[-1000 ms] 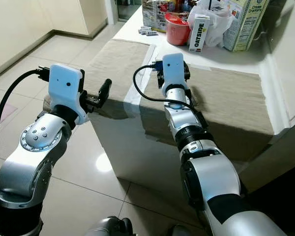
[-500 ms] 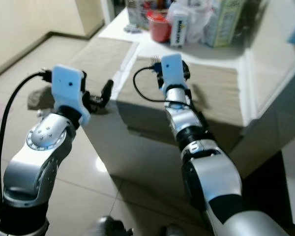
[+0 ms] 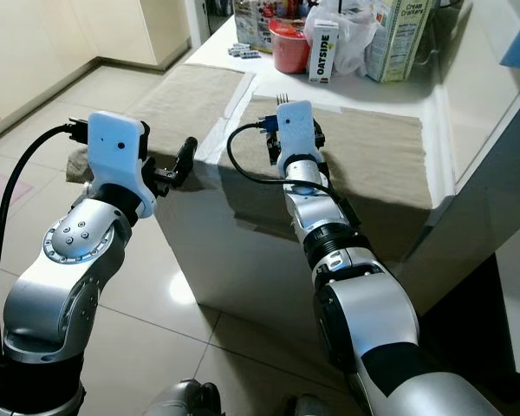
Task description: Setting the table
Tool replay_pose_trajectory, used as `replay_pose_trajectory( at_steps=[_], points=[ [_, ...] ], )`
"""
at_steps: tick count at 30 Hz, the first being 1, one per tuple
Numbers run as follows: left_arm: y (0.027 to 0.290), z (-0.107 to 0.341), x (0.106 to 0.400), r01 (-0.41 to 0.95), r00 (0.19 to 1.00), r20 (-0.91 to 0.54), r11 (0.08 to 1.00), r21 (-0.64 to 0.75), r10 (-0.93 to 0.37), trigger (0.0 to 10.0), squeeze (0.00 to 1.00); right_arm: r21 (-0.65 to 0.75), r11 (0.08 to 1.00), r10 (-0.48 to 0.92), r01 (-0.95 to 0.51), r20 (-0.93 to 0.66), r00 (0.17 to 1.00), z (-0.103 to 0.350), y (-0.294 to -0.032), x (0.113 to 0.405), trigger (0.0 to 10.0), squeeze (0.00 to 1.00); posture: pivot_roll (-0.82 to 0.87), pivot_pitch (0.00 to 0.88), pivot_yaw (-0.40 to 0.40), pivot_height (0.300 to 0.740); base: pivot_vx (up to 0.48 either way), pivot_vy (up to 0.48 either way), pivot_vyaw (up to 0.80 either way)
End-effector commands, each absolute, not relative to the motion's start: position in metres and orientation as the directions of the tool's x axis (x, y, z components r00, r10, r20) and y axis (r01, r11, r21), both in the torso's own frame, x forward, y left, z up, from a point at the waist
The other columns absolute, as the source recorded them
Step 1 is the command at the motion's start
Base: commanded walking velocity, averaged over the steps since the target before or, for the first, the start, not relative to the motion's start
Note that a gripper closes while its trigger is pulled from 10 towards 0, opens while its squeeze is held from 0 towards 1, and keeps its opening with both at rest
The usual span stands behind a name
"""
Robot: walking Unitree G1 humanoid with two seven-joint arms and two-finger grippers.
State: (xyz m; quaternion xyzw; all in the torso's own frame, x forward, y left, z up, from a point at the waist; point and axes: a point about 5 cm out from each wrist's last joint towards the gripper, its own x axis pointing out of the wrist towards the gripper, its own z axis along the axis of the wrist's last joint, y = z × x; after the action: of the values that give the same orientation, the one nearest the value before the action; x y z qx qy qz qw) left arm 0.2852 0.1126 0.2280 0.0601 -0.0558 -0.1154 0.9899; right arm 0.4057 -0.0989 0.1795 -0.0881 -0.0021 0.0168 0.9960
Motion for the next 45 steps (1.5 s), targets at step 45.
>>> replay_pose_trajectory(
  at_steps=[45],
  points=[
    [0.118, 0.225, 0.287, 0.175, 0.979, 0.077, 0.971, 0.160, -0.189, 10.0, 0.00, -0.224, 0.974, 0.027, -0.032, -0.028, 0.999, 0.178, -0.090, 0.406, 10.0, 0.00, 0.10, 0.047, 0.058, 0.736, 0.104, 0.023, 0.00]
  ],
)
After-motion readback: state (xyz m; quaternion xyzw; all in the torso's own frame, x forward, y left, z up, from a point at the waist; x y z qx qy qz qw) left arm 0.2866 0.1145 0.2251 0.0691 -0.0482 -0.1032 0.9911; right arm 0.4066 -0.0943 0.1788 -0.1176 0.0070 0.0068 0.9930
